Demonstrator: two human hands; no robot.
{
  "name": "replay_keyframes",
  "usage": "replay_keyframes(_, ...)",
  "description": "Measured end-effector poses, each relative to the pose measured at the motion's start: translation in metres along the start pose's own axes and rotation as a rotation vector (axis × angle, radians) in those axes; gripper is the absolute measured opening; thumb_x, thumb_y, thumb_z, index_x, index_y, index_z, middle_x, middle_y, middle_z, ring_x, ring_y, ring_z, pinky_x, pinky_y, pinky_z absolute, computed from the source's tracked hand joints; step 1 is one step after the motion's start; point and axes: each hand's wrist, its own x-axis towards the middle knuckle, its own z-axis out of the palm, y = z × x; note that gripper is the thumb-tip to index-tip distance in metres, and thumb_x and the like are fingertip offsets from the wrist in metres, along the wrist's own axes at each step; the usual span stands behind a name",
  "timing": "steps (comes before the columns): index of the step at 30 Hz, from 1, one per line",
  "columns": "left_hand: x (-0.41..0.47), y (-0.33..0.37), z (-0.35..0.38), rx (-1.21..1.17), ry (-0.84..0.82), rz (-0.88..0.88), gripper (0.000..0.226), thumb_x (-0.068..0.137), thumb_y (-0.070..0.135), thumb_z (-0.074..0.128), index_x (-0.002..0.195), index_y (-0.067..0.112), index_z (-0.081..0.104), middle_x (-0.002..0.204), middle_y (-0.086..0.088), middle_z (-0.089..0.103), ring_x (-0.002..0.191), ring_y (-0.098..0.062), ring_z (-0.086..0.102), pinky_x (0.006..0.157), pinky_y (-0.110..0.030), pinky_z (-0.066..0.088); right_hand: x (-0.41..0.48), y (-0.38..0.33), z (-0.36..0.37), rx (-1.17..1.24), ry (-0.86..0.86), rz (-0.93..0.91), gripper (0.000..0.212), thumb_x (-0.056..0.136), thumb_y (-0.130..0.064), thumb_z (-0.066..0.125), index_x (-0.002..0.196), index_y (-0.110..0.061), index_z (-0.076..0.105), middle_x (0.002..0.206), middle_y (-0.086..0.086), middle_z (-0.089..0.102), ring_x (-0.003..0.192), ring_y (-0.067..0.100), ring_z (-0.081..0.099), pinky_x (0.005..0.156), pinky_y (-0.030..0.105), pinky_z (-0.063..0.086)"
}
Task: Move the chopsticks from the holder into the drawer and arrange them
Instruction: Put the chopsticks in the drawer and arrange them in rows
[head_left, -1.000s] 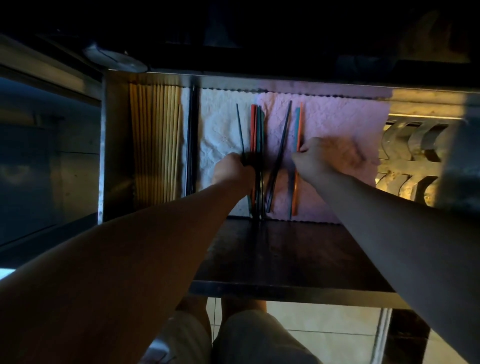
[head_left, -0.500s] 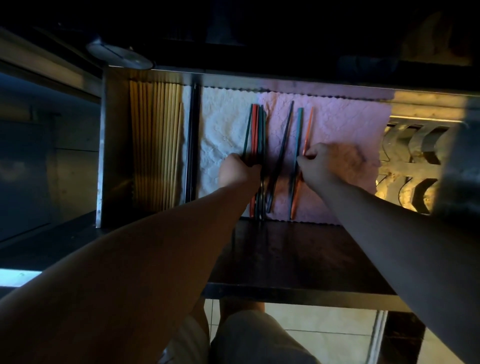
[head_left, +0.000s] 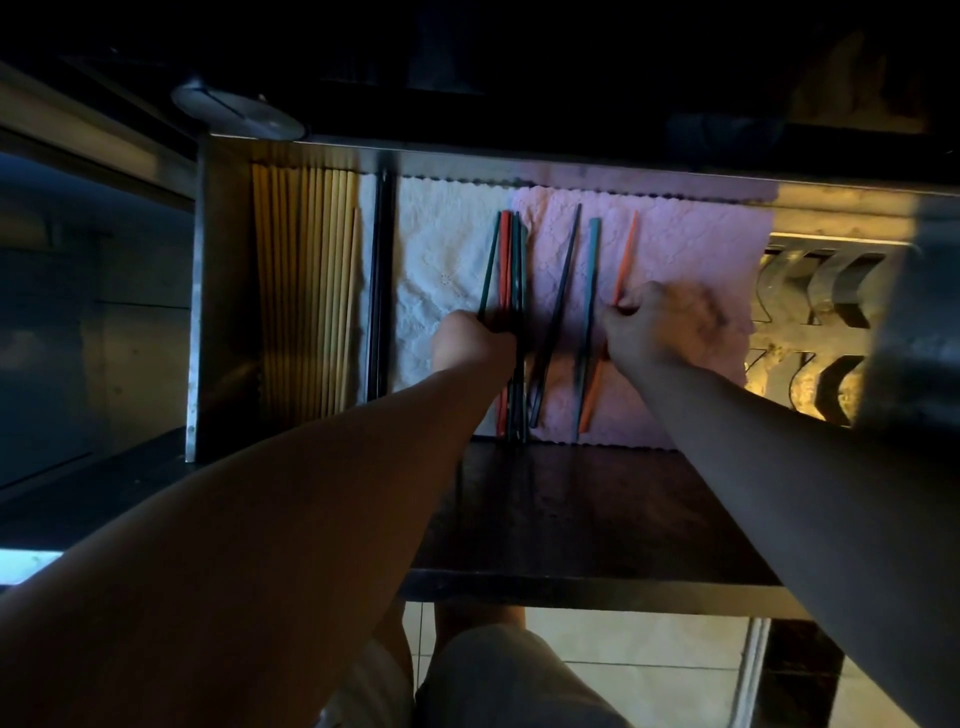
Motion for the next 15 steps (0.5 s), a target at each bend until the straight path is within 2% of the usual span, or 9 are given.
replay_keyframes(2, 0.000, 0.000, -0.001, -0.012, -0.008, 0.000, 0.015, 0.082, 0.016, 0.064, 0.091, 0.008, 0.072, 0.080, -0.010, 0.070, 0.076, -0.027, 0.068, 0.055, -0.026, 0.048, -0.004, -0.002, -0.004, -0.008, -0.005, -0.030, 0.029, 0.093, -0.014, 0.059, 0.111, 0.008, 0.055, 0.079, 0.003, 0.050, 0.064, 0.003, 0.040, 0.055, 0.001, 0.031)
replay_keyframes(3, -0.001, 0.001, -0.001, -0.013, -0.009, -0.001, 0.016, 0.082, 0.017, 0.063, 0.091, 0.007, 0.072, 0.080, -0.010, 0.070, 0.075, -0.027, 0.067, 0.053, -0.025, 0.046, -0.006, -0.004, -0.005, -0.032, 0.012, -0.052, 0.025, 0.092, -0.013, 0.060, 0.107, 0.007, 0.057, 0.078, 0.004, 0.052, 0.067, 0.006, 0.046, 0.058, 0.002, 0.032)
replay_keyframes(4, -0.001, 0.000, -0.002, -0.015, -0.009, -0.001, 0.016, 0.082, 0.017, 0.063, 0.092, 0.007, 0.072, 0.080, -0.011, 0.070, 0.075, -0.028, 0.067, 0.053, -0.024, 0.045, -0.007, -0.007, -0.003, -0.038, 0.029, -0.087, 0.021, 0.090, -0.011, 0.061, 0.103, 0.005, 0.060, 0.084, 0.010, 0.060, 0.077, 0.016, 0.056, 0.063, 0.008, 0.034)
replay_keyframes(5, -0.001, 0.000, -0.003, -0.020, -0.011, -0.001, 0.017, 0.082, 0.018, 0.062, 0.093, 0.008, 0.072, 0.081, -0.011, 0.070, 0.077, -0.029, 0.068, 0.055, -0.024, 0.045, -0.006, -0.007, 0.002, -0.014, 0.029, -0.110, 0.017, 0.087, -0.009, 0.063, 0.099, 0.004, 0.064, 0.092, 0.017, 0.066, 0.088, 0.026, 0.062, 0.074, 0.019, 0.040)
replay_keyframes(7, -0.002, -0.001, -0.004, -0.024, -0.011, 0.004, 0.019, 0.083, 0.019, 0.061, 0.096, 0.010, 0.072, 0.082, -0.011, 0.071, 0.080, -0.030, 0.068, 0.057, -0.025, 0.045, -0.008, -0.013, 0.008, 0.020, 0.014, -0.135, 0.017, 0.084, -0.006, 0.062, 0.098, 0.002, 0.068, 0.098, 0.020, 0.070, 0.096, 0.033, 0.065, 0.080, 0.030, 0.047)
replay_keyframes(11, -0.003, -0.007, -0.008, -0.011, 0.019, 0.013, 0.023, 0.084, 0.016, 0.059, 0.103, 0.015, 0.072, 0.076, -0.003, 0.065, 0.077, -0.025, 0.066, 0.048, -0.021, 0.039, -0.007, -0.024, 0.007, -0.110, -0.027, -0.106, 0.027, 0.087, -0.022, 0.060, 0.108, -0.006, 0.067, 0.111, 0.014, 0.068, 0.106, 0.030, 0.062, 0.085, 0.029, 0.046)
replay_keyframes(13, -0.003, -0.010, -0.010, -0.026, 0.027, 0.020, 0.027, 0.085, 0.018, 0.061, 0.109, 0.019, 0.072, 0.083, -0.002, 0.070, 0.081, -0.024, 0.069, 0.055, -0.021, 0.042, -0.005, -0.029, 0.007, -0.205, -0.044, -0.093, 0.031, 0.090, -0.029, 0.057, 0.110, -0.007, 0.065, 0.115, 0.014, 0.065, 0.109, 0.032, 0.058, 0.085, 0.031, 0.044)
replay_keyframes(15, -0.001, -0.012, -0.009, -0.055, 0.030, 0.029, 0.025, 0.086, 0.024, 0.064, 0.109, 0.023, 0.073, 0.088, -0.002, 0.073, 0.084, -0.025, 0.070, 0.061, -0.023, 0.045, -0.005, -0.035, 0.008, -0.202, -0.047, -0.072, 0.036, 0.091, -0.031, 0.056, 0.115, -0.005, 0.061, 0.121, 0.018, 0.060, 0.114, 0.033, 0.055, 0.089, 0.033, 0.043)
